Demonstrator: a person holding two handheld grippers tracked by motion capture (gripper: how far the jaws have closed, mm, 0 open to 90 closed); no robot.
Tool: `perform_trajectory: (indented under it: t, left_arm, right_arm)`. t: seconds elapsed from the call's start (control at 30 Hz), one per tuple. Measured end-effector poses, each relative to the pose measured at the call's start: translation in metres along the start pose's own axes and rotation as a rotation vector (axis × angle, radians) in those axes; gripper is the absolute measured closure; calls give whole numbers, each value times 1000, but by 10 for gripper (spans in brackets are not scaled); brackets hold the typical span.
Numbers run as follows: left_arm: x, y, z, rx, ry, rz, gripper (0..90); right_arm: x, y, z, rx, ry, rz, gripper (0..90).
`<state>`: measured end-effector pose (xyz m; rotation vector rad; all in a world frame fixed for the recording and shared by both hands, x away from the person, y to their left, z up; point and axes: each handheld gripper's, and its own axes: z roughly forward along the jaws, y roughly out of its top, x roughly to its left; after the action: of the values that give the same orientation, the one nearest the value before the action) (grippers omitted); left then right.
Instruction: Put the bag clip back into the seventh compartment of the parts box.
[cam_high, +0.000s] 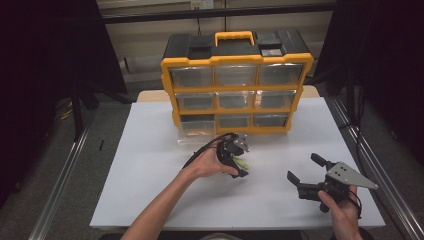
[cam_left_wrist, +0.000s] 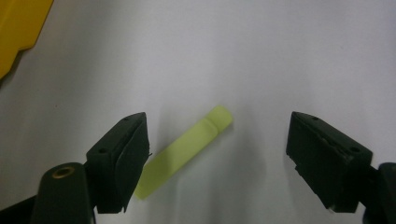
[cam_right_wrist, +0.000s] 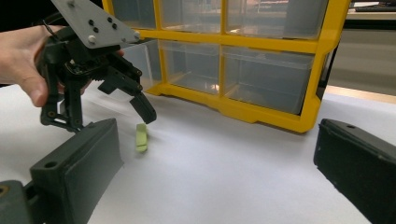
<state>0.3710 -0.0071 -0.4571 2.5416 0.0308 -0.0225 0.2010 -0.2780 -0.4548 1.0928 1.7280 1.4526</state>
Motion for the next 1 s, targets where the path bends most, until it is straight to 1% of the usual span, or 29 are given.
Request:
perform_trajectory:
  t: [0.03,0.1,0.13,0.17,0.2,0.23,0.27,0.3,0.33,0.37,0.43,0.47,0.5,0.53,0.57,0.6,0.63,0.67,0.7,0.73,0.77,0.8,0.83,0.87,0.9,0.93,0.97,1.0]
  left_arm:
    - [1,0,1,-1,0,-9,226]
    - [5,0,4,18,13,-24,236]
    - [6,1,4,20,3,-30,271]
    - [6,1,5,17,15,-27,299]
    - [8,1,5,35,8,-13,307]
    - [7,0,6,57,5,-25,309]
    - [8,-1,5,71,15,-6,331]
    - [9,-2,6,79,7,-1,342]
    - [7,-2,7,70,11,-20,357]
    - [8,-3,6,78,-6,-41,381]
    - [9,-2,6,85,-6,-33,392]
    - [9,-2,6,96,-6,-21,393]
    - [8,-2,7,79,-3,-51,395]
    - [10,-2,5,97,0,-31,401]
    - [12,-2,4,110,-1,-23,413]
    - [12,-1,4,116,6,-19,424]
    - [12,-2,4,113,9,-20,433]
    - [10,-2,5,86,-1,-38,441]
    - [9,-2,5,95,0,-38,451]
    - [8,-2,6,86,3,-33,469]
    - [7,-1,6,81,-15,-38,495]
    - [6,-1,6,76,-9,-37,529]
    - [7,-1,6,77,-10,-24,543]
    - [5,-1,6,70,-2,-41,559]
    - [7,-1,5,87,-10,-17,575]
    - [7,0,6,78,-18,-21,588]
    - [6,-1,6,79,-9,-41,600]
    - [5,-1,6,80,-16,-63,610]
  right_arm:
    - [0,0,0,0,-1,5,3]
    - [0,0,0,-3,-3,3,4]
    - [0,0,-1,-1,-4,2,5]
    - [1,0,-1,-4,-2,5,5]
    - [1,0,-1,-4,-5,4,5]
    - [0,0,-1,-6,-6,1,5]
    - [0,0,-1,-6,-5,3,5]
    - [0,0,-1,-6,-7,4,5]
    - [0,0,-1,-8,-8,4,5]
    - [0,0,-1,-7,-8,4,5]
    - [0,0,-1,-5,-9,2,5]
    - [0,0,-2,-5,-11,1,5]
    - [0,0,-2,-5,-14,0,4]
    - [0,0,-2,-6,-11,2,4]
    - [0,0,-2,-5,-12,3,5]
    - [0,0,-2,-5,-12,3,5]
    - [0,0,-1,-5,-12,1,5]
    - [0,0,-1,-5,-11,2,5]
    - [0,0,-1,-5,-12,1,4]
    - [0,0,-1,-4,-13,0,5]
    - [0,0,-1,-4,-12,0,5]
    - [0,0,-1,-4,-13,0,5]
    - [0,0,-1,-5,-13,2,4]
    - [0,0,-1,-5,-13,2,5]
    - [0,0,-2,-4,-12,2,5]
    - [0,0,-2,-6,-13,1,5]
    - [0,0,-2,-7,-14,0,5]
    - [0,0,-2,-5,-13,1,5]
